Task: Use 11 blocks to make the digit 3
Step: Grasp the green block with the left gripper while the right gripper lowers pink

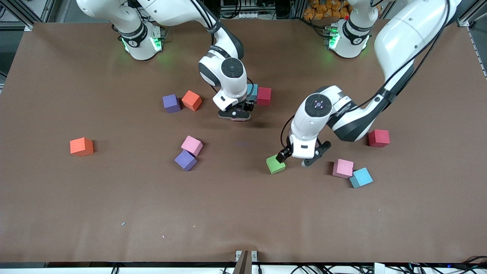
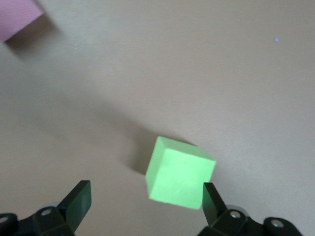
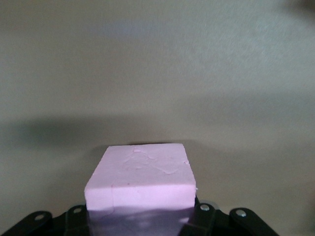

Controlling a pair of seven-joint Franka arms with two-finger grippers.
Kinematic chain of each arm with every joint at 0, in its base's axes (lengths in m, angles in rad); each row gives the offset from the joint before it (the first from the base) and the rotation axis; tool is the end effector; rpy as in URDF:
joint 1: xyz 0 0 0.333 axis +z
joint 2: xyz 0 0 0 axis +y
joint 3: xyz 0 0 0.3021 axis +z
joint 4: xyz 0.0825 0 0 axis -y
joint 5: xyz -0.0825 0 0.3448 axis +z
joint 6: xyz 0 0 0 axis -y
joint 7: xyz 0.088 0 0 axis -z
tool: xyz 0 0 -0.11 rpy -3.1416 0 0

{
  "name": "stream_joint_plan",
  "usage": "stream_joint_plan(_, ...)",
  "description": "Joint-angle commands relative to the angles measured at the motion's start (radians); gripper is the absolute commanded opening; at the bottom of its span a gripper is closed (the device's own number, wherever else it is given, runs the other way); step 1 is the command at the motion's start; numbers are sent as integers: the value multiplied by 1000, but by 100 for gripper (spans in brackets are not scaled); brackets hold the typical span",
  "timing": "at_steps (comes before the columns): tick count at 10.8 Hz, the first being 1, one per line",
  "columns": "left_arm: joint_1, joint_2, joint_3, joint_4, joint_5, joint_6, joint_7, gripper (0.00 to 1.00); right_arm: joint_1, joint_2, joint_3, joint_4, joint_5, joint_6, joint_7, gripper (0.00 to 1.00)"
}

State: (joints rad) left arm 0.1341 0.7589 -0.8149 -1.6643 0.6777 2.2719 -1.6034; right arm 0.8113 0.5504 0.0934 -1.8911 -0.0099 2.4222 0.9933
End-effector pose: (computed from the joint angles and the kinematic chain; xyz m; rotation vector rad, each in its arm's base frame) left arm 0.5603 -0.3304 0.2865 2.8510 1.0066 0.1119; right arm 0.3730 0.4696 0.2264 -3.1263 0.1477 0.0694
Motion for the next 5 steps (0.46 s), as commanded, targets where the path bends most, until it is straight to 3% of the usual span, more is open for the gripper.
stream_joint_plan(1,-161,39,139,141,-110,-61,129,100,5,-7,5,-36,-15,40,25,0)
stream_joint_plan(3,-266,43,256,173,-182,-68,206,100,3,-13,12,-52,-16,38,25,0)
stream_joint_plan(5,-278,57,270,190,-190,-66,252,100,5,-13,14,-54,-15,38,27,0)
